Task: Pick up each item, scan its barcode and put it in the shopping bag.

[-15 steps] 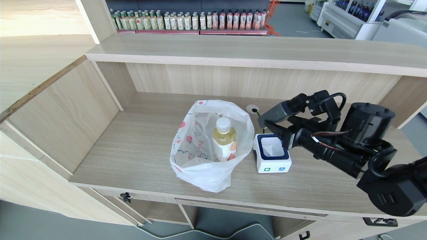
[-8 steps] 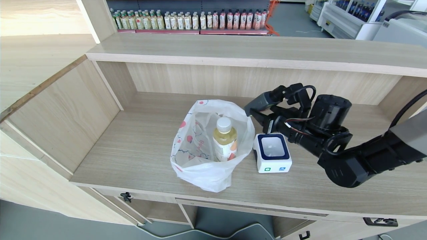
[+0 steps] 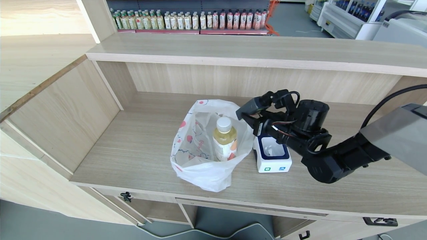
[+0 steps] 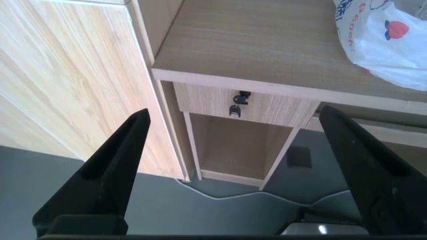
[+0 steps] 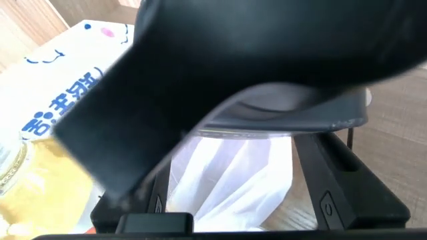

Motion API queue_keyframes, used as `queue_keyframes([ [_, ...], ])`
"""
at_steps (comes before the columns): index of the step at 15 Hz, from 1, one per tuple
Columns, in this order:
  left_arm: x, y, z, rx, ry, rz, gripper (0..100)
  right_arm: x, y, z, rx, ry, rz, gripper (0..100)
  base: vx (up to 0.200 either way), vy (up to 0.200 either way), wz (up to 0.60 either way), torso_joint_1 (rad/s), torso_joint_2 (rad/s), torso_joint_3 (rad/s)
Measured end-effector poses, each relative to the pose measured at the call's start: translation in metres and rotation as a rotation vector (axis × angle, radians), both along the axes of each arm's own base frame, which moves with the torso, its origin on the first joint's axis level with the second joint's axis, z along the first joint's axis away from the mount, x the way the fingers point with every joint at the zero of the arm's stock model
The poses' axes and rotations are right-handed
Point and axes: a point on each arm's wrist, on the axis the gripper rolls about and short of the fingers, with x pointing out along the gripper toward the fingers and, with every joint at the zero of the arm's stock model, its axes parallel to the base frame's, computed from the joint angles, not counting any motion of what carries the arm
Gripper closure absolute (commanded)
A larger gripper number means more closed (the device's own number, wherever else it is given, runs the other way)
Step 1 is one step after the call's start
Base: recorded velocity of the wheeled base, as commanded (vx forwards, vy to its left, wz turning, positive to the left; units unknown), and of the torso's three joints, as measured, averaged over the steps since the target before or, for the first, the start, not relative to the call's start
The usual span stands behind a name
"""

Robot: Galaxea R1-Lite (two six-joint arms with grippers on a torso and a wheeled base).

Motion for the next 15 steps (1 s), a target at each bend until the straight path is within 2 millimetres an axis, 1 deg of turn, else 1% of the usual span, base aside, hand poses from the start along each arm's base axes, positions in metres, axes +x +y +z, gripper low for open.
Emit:
queue_keyframes([
  [6,0.000,0.000,0.000,0.000,0.000,0.000,0,0.011,0.007,-0.021,0.026,0.060,0.008,100,0.000,0.000,0.00,0.000,0.00,0.000],
  [9,0.000,0.000,0.000,0.000,0.000,0.000,0,0.015,0.009,-0.027,0.026,0.070,0.009,100,0.000,0.000,0.00,0.000,0.00,0.000],
  [13,0.000,0.000,0.000,0.000,0.000,0.000,0,0.022,0.025,-0.028,0.036,0.051,0.036,100,0.000,0.000,0.00,0.000,0.00,0.000],
  [15,0.000,0.000,0.000,0.000,0.000,0.000,0,0.024,0.032,-0.031,0.031,0.057,0.048,100,0.000,0.000,0.00,0.000,0.00,0.000],
])
